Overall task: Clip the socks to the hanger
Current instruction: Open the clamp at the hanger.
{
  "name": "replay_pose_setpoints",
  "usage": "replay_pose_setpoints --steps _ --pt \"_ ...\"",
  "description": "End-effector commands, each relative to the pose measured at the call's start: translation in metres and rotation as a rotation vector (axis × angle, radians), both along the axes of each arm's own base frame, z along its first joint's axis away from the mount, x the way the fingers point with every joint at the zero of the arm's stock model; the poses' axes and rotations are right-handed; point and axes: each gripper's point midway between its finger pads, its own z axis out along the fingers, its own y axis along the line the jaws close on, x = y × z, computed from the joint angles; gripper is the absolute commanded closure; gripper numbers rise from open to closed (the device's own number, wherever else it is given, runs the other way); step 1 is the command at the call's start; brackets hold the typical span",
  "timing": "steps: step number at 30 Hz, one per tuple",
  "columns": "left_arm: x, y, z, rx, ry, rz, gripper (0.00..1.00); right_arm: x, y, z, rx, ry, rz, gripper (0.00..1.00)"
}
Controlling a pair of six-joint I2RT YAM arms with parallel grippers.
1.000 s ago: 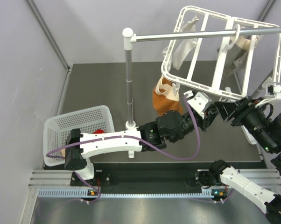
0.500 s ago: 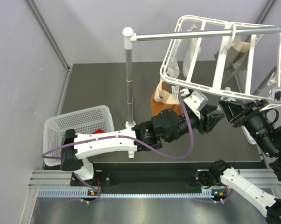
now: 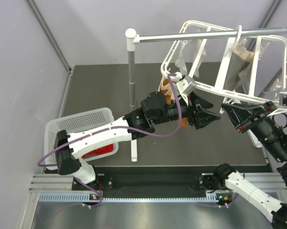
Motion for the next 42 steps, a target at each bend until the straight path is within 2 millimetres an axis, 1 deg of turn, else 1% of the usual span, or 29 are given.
replay_pose_setpoints --steps 1,3,4,8,10,11,12,14,16,18,20,21,22,26,30,33,34,36,37,39,40,41,42 --pt "-0.034 0.013 0.039 -0.128 -0.004 -0.193 0.32 -0.013 0.008 0.014 -0.005 -0.062 0.082 0.89" --pt "-0.038 0.013 0.041 -0.147 0.002 -0.244 0.32 -0.013 0.008 0.013 -0.011 -0.063 0.081 0.88" --pt "-0.048 0.014 0.045 -0.169 -0.003 -0.304 0.32 -0.014 0.007 0.013 -0.015 -0.065 0.081 0.88" --pt "-0.06 0.018 0.05 -0.206 -0.018 -0.376 0.32 -0.015 0.007 0.011 -0.021 -0.067 0.083 0.88" --pt "-0.057 0.015 0.049 -0.202 -0.006 -0.362 0.32 -0.016 0.009 0.012 -0.021 -0.067 0.097 0.88" --pt "-0.056 0.014 0.05 -0.2 -0.002 -0.358 0.32 -0.02 0.012 0.012 -0.02 -0.073 0.121 0.88" --pt "-0.052 0.01 0.048 -0.194 0.012 -0.348 0.32 -0.02 0.012 0.013 -0.021 -0.075 0.123 0.88" --pt "-0.049 0.007 0.051 -0.198 0.029 -0.344 0.32 -0.022 0.012 0.013 -0.013 -0.076 0.13 0.88" --pt "-0.047 0.002 0.049 -0.201 0.055 -0.346 0.33 -0.023 0.013 0.013 -0.013 -0.075 0.138 0.88" --pt "-0.046 0.0 0.055 -0.221 0.063 -0.347 0.35 -0.025 0.013 0.012 -0.012 -0.076 0.144 0.88" --pt "-0.044 -0.002 0.055 -0.232 0.083 -0.348 0.37 -0.026 0.012 0.011 -0.01 -0.074 0.146 0.88" --pt "-0.044 -0.003 0.054 -0.235 0.089 -0.35 0.4 -0.026 0.012 0.01 -0.01 -0.072 0.148 0.88" --pt "-0.044 -0.001 0.059 -0.259 0.087 -0.35 0.41 -0.026 0.013 0.009 -0.011 -0.07 0.151 0.88" --pt "-0.041 0.002 0.064 -0.285 0.087 -0.328 0.46 -0.027 0.014 0.005 -0.019 -0.061 0.159 0.88" --pt "-0.039 0.003 0.067 -0.294 0.09 -0.328 0.47 -0.026 0.016 0.001 -0.023 -0.051 0.165 0.88" --pt "-0.035 -0.001 0.065 -0.292 0.106 -0.317 0.54 -0.028 0.016 -0.001 -0.021 -0.047 0.172 0.87" --pt "-0.034 -0.001 0.066 -0.293 0.108 -0.313 0.59 -0.028 0.016 0.0 -0.021 -0.049 0.172 0.87" --pt "-0.031 -0.002 0.065 -0.293 0.118 -0.303 0.66 -0.029 0.016 0.0 -0.019 -0.048 0.175 0.87" --pt "-0.029 -0.003 0.064 -0.291 0.12 -0.291 0.76 -0.029 0.016 -0.001 -0.021 -0.045 0.176 0.87" --pt "-0.02 -0.005 0.06 -0.274 0.119 -0.236 0.86 -0.029 0.015 -0.001 -0.018 -0.04 0.173 0.84" --pt "-0.018 -0.005 0.058 -0.263 0.118 -0.216 0.9 -0.027 0.016 -0.005 -0.028 -0.017 0.168 0.81" --pt "-0.015 -0.005 0.055 -0.252 0.11 -0.196 0.95 -0.026 0.013 -0.004 -0.028 -0.009 0.151 0.78" --pt "-0.011 -0.005 0.053 -0.242 0.095 -0.153 0.97 -0.024 0.012 -0.005 -0.03 0.005 0.142 0.76"
